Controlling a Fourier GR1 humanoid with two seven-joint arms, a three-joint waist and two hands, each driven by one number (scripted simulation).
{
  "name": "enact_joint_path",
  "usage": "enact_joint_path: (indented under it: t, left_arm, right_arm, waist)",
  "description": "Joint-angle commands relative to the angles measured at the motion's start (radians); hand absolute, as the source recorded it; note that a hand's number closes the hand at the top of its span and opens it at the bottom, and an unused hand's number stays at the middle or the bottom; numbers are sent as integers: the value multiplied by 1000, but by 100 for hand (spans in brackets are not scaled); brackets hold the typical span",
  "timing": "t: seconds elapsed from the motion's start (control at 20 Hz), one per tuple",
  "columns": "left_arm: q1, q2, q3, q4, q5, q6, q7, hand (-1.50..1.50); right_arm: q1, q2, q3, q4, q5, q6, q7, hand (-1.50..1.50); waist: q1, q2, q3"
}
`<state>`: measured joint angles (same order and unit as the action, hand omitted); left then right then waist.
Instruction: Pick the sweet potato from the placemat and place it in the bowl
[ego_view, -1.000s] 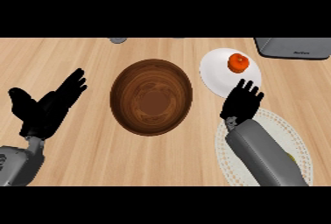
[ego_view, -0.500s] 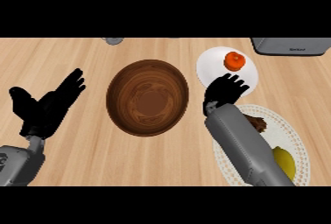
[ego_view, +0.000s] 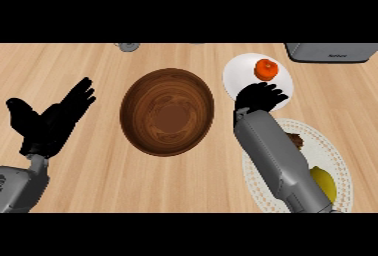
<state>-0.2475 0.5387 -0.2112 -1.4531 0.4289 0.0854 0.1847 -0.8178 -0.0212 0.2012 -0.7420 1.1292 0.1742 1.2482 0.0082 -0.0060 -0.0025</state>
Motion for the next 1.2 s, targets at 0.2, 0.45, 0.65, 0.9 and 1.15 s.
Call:
enact_joint_path:
  t: [0.2, 0.45, 0.65, 0.9, 1.15]
  left_arm:
    - [28, 6, 17, -18, -6, -24, -16, 0]
    - [-16, -32, -1, 0, -45, 19, 12, 0]
    - [-29, 9, 58, 53, 1, -61, -3, 0]
    - [-9, -22, 41, 34, -30, -34, -10, 0]
    - [1, -45, 29, 35, -59, -26, -24, 0]
  right_arm:
    - [-1, 20, -43, 24, 38, 51, 239, -150]
    - [-13, 20, -75, 38, 40, 52, 239, -150]
    - [1, 20, -97, 61, 47, 37, 239, -150]
    - [22, 20, -121, 33, 55, 61, 239, -150]
    - [109, 20, -115, 32, 82, 9, 235, -150]
  waist:
    - [4, -4, 1]
    - [-3, 0, 2]
    - [-3, 8, 1]
    - [-3, 2, 1]
    - [-6, 5, 2]
